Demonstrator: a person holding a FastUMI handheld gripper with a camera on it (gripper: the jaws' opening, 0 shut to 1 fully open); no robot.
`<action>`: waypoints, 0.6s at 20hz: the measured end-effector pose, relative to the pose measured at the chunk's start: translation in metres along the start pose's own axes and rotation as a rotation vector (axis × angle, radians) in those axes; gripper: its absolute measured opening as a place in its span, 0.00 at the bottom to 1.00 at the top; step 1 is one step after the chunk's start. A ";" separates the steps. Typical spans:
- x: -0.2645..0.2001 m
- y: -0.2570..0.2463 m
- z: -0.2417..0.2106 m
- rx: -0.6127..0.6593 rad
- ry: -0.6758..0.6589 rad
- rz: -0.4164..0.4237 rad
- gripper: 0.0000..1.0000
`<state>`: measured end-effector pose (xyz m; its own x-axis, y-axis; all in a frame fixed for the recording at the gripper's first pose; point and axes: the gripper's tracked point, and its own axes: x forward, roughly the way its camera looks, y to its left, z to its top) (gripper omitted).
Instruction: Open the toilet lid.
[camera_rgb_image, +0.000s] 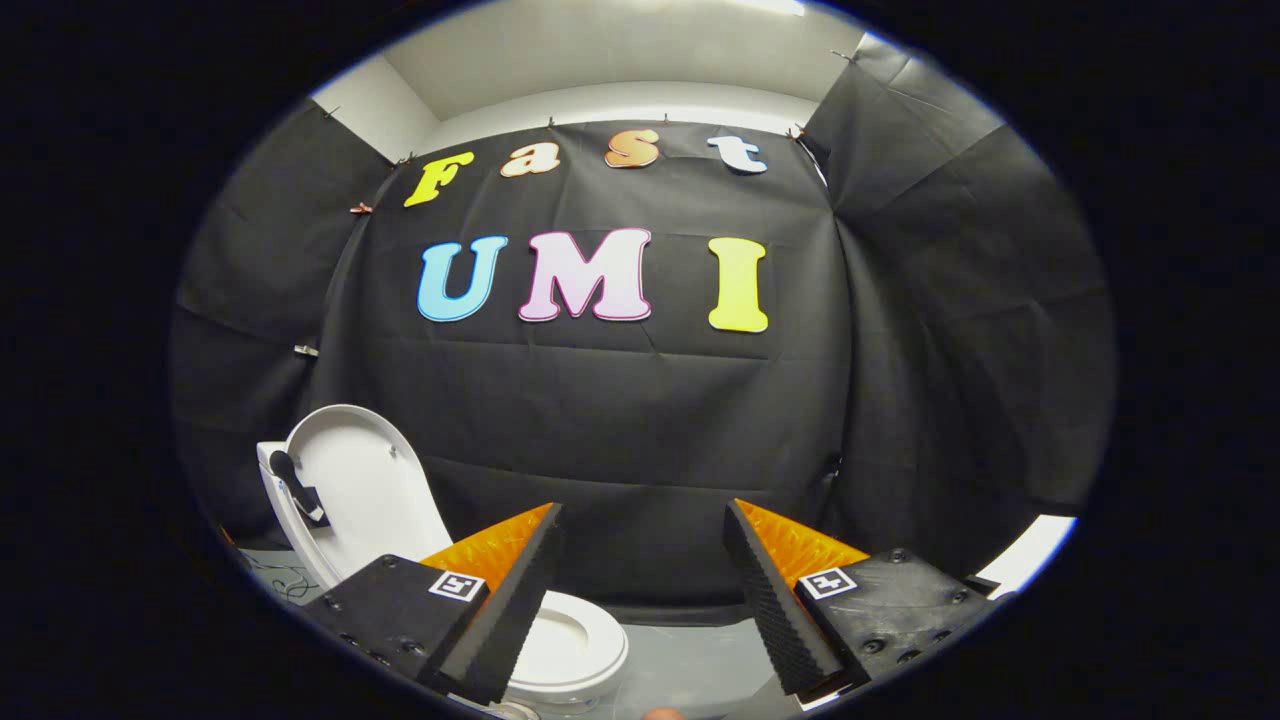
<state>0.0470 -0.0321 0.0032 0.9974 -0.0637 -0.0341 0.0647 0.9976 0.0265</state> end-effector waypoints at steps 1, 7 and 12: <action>-0.001 -0.002 0.001 0.010 0.004 0.000 0.98; -0.001 -0.003 0.002 -0.003 -0.007 0.022 0.98; -0.001 -0.004 0.004 -0.021 -0.014 0.022 0.98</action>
<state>0.0456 -0.0360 0.0069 0.9989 -0.0421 -0.0196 0.0422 0.9991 0.0061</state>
